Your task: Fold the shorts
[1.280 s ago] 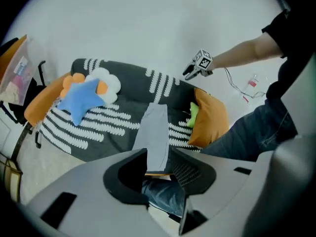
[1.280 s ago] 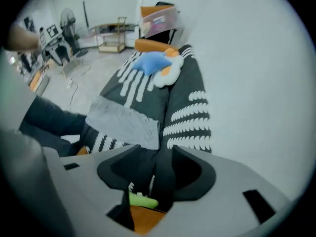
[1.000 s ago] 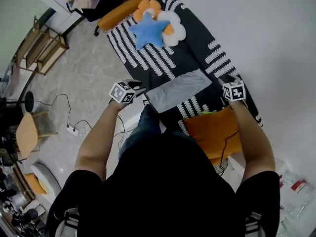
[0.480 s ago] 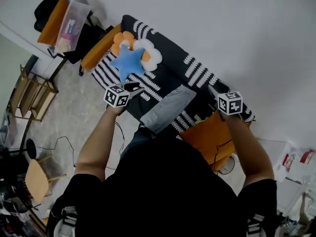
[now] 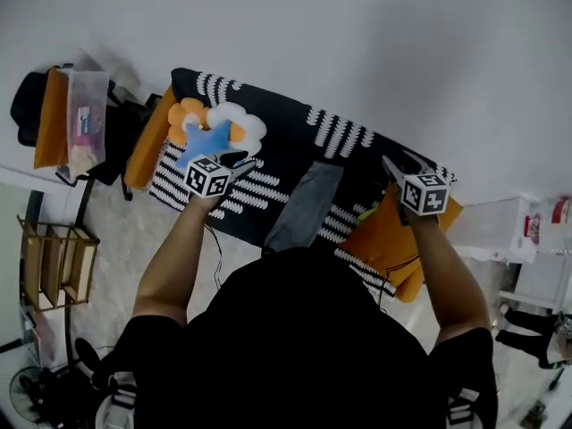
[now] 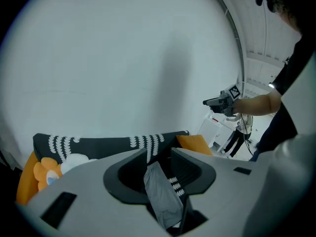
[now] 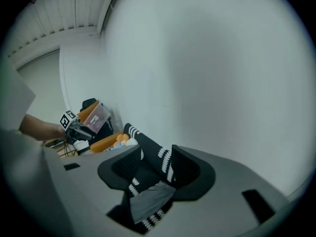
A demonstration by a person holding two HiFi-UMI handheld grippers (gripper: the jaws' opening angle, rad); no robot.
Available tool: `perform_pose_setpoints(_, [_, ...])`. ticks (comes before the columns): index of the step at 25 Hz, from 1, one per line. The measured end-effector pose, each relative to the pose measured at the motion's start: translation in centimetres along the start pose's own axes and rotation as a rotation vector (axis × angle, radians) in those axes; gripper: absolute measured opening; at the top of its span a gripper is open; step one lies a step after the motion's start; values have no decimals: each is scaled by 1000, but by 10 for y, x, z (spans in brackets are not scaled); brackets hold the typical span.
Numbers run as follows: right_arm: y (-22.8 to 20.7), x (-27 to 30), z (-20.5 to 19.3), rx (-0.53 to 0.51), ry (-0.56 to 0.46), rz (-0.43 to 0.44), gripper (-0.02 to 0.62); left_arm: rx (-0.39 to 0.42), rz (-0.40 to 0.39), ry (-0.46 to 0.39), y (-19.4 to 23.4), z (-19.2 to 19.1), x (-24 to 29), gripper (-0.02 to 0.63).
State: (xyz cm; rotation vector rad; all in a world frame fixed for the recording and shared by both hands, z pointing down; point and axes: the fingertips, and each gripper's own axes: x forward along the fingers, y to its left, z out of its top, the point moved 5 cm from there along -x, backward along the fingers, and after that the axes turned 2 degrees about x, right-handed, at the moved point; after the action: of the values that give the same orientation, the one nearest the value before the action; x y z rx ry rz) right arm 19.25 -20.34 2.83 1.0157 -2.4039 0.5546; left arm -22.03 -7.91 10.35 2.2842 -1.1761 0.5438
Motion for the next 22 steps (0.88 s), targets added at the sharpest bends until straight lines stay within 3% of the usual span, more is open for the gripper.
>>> perform_pose_setpoints(11, [22, -31, -38, 165, -24, -166, 199, 114, -175, 61, 25, 25, 34, 167])
perform_pose_setpoints(22, [-18, -36, -80, 272, -37, -192, 199, 112, -180, 58, -1, 52, 87, 167])
